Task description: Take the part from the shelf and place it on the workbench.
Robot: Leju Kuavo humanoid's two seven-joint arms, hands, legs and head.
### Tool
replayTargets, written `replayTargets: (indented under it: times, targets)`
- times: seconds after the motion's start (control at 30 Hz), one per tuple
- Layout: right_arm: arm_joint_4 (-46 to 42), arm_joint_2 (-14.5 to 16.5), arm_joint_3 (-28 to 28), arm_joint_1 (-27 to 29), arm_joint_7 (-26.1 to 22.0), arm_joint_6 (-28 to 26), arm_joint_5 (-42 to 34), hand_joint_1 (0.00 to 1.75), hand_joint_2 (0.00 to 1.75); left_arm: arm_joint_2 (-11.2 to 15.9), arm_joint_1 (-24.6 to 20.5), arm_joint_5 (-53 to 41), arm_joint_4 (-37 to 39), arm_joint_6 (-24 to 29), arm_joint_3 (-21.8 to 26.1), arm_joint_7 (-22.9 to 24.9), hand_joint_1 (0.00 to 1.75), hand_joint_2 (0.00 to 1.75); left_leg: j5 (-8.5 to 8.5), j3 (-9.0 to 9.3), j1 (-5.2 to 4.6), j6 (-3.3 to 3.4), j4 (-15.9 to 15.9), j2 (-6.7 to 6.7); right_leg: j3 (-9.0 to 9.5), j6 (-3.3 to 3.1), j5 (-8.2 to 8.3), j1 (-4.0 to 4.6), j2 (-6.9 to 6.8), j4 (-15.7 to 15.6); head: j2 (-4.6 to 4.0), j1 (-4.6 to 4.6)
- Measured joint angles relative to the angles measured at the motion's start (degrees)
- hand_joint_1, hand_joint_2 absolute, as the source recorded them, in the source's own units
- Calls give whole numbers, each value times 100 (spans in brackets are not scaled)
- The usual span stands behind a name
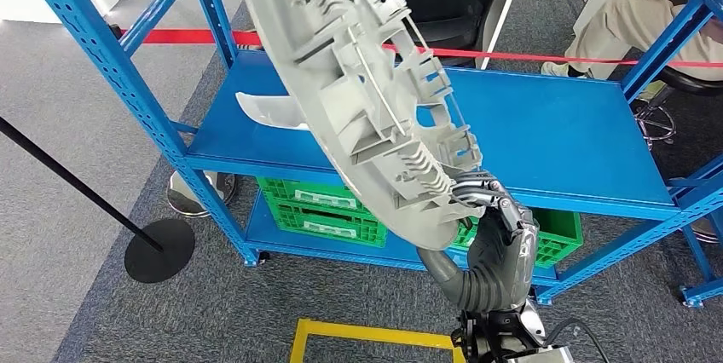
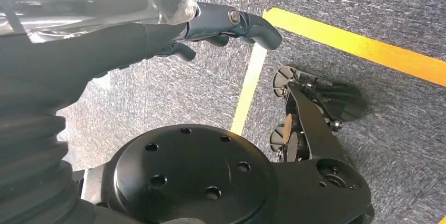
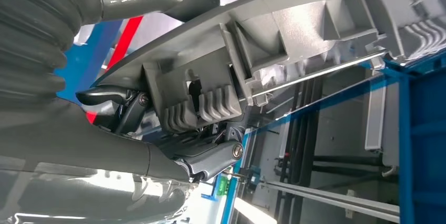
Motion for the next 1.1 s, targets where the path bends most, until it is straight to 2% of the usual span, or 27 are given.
replayTargets:
  times: [0.13, 0.23, 0.27, 0.3, 0.37, 0.4, 0.43, 0.47, 0.57, 0.6, 0.63, 0.7, 0.77, 0.8, 0.83, 0.9, 0.93, 0.97, 1.0, 1.07, 1.1]
  targets:
    - [98, 5, -35, -3, 0, 178, -11, 175, 175, 7, 0, -8, 1, 13, 15, -2, 0, 175, -13, 17, -39, 49, 6, -5, 21, 46, 2, -40, -3, -6, 0, -2]
    - [168, 34, -102, -12, 0, 327, -20, 175, 175, 2, -1, -51, 1, 24, 17, -2, 0, 175, 59, 61, -26, 128, -61, 4, 28, 104, -24, -53, -5, 9, -1, -1]
    - [190, 44, -129, -22, 0, 374, -23, 175, 175, -1, -3, -66, 1, 20, 17, -3, 0, 175, 90, 76, -7, 156, -96, 11, -15, 114, -132, -50, -5, 125, -1, 4]
    - [212, 50, -157, -33, 0, 418, -27, 175, 175, -5, -3, -74, 1, 13, 17, -3, 0, 175, 117, 85, 12, 178, -127, 19, -104, 122, -311, -48, -6, 369, 0, 12]
    - [253, 54, -208, -47, 0, 486, -37, 175, 175, -5, 1, -81, 1, -3, 17, -4, 0, 175, 130, 76, 15, 191, -129, 28, -376, 139, -746, -50, -7, 1138, 0, 24]
    - [274, 55, -232, -47, 0, 505, -42, 175, 175, -5, 4, -79, 1, -8, 17, -5, 0, 175, 132, 71, 15, 188, -126, 29, -481, 148, -884, -53, -8, 1472, 0, 25]
    - [294, 57, -255, -46, 0, 518, -45, 175, 175, -5, 6, -76, 1, -10, 17, -5, 0, 175, 136, 66, 16, 182, -122, 29, -498, 151, -919, -54, -9, 1622, -1, 25]
    - [313, 61, -274, -46, 0, 524, -48, 175, 175, -5, 6, -74, 1, -10, 18, -6, 0, 175, 141, 63, 20, 174, -116, 28, -395, 149, -846, -58, -10, 1526, -1, 26]
    - [345, 76, -312, -54, 0, 538, -50, 175, 175, -7, 4, -70, 1, -11, 18, -13, 0, 175, 140, 45, 34, 109, -73, 13, 323, 125, -472, -70, -22, 384, -1, 24]
    - [349, 83, -322, -57, 0, 546, -55, 175, 175, -5, 3, -70, 1, -9, 17, -18, 0, 175, 142, 38, 32, 72, -55, 7, 466, 101, -417, -62, -19, 143, 0, 26]
    - [352, 90, -333, -60, 0, 554, -64, 175, 175, -4, 2, -70, 1, -4, 18, -25, 0, 175, 149, 27, 28, 34, -42, 1, 520, 66, -422, -49, -12, 44, 0, 24]
    - [358, 104, -356, -62, 0, 569, -96, 175, 175, -2, 1, -69, 1, 8, 19, -33, 0, 175, 179, 8, 28, -35, -38, -7, 480, -19, -392, -35, 2, 43, 0, 26]
    - [359, 121, -374, -67, 0, 577, -121, 175, 175, 0, 3, -65, 1, 15, 20, -37, 0, 175, 68, -61, 36, -96, 63, -9, 427, -108, -350, -53, -6, 23, 0, 19]
    - [359, 132, -380, -68, 0, 580, -126, 175, 175, 2, 3, -63, 1, 17, 20, -38, 0, 175, -93, -136, 39, -122, 240, -9, 393, -149, -317, -65, -14, 16, 0, 10]
    - [359, 143, -386, -70, 0, 581, -130, 175, 175, 3, 1, -61, 1, 17, 20, -40, 0, 175, -326, -253, 42, -147, 540, -8, 353, -178, -284, -67, -21, 17, -1, 2]
    - [361, 156, -398, -68, 0, 583, -134, 175, 175, 9, -9, -57, 1, 16, 20, -49, 0, 175, -756, -501, 45, -178, 1269, -7, 260, -202, -217, -57, -32, 21, -1, -6]
    - [365, 158, -403, -67, 0, 583, -134, 175, 175, 13, -14, -56, 1, 17, 20, -54, 0, 175, -852, -545, 45, -181, 1499, -6, 213, -203, -182, -50, -36, 23, -2, -5]
    - [369, 160, -407, -66, 0, 583, -136, 175, 175, 17, -16, -54, 1, 19, 20, -56, 0, 175, -829, -478, 45, -174, 1507, -6, 171, -199, -147, -43, -38, 23, -2, -7]
    - [374, 160, -409, -64, 0, 584, -137, 175, 175, 21, -15, -55, 1, 21, 20, -57, 0, 175, -714, -294, 44, -159, 1288, -6, 136, -193, -114, -38, -36, 24, -1, -7]
    - [377, 162, -413, -60, 0, 584, -144, 175, 175, 22, -14, -56, 1, 25, 20, -57, 0, 175, -448, 270, 31, -111, 445, -11, 84, -162, -54, -28, -28, 24, -1, -8]
    - [377, 164, -415, -58, 1, 584, -150, 175, 175, 21, -15, -57, 1, 24, 20, -60, 0, 175, -357, 481, 16, -88, 108, -18, 69, -133, -23, -24, -27, 21, 0, -2]
